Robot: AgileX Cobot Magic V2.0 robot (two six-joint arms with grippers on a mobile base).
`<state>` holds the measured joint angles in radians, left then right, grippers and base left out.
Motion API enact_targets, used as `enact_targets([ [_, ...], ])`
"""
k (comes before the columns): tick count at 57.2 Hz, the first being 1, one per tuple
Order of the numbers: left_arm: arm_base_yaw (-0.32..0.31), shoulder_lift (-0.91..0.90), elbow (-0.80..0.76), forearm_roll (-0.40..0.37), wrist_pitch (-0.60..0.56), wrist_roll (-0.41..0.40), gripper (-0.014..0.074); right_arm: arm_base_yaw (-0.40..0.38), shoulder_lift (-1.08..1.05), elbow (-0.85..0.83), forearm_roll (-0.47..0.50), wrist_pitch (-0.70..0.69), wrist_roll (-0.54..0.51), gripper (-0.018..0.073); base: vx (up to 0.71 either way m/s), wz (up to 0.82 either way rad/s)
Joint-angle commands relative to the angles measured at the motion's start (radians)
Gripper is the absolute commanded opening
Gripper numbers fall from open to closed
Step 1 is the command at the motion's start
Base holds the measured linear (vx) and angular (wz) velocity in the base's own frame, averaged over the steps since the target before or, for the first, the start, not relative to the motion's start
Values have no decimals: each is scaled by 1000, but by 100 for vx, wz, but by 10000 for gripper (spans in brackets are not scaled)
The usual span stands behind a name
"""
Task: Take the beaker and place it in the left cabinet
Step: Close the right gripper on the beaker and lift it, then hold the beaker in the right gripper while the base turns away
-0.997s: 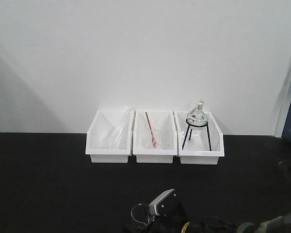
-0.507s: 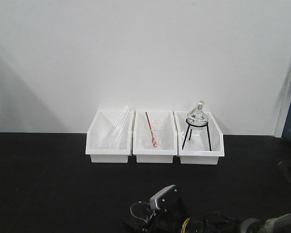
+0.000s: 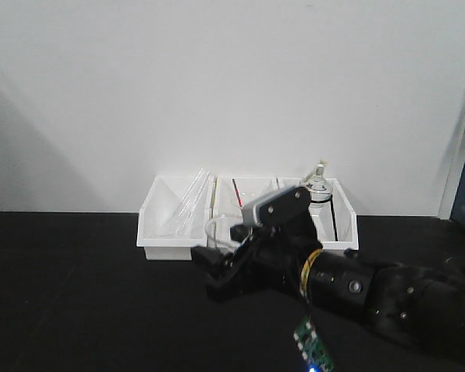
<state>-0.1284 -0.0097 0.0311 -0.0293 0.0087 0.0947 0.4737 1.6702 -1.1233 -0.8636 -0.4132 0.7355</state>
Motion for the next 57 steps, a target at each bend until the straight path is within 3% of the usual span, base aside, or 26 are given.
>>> enact_targets([
  [1,-1,-18,16,-7,-84,-3,1,-1,-95,-86,19,17,43,-5,0,0],
  [17,-1,-18,16,-7,-84,-3,1,-1,-163,-144,17,221,56,-3,0,0],
  [57,-1,-18,16,-7,-84,-3,1,7,-140,-143,17,215,56,-3,0,0],
])
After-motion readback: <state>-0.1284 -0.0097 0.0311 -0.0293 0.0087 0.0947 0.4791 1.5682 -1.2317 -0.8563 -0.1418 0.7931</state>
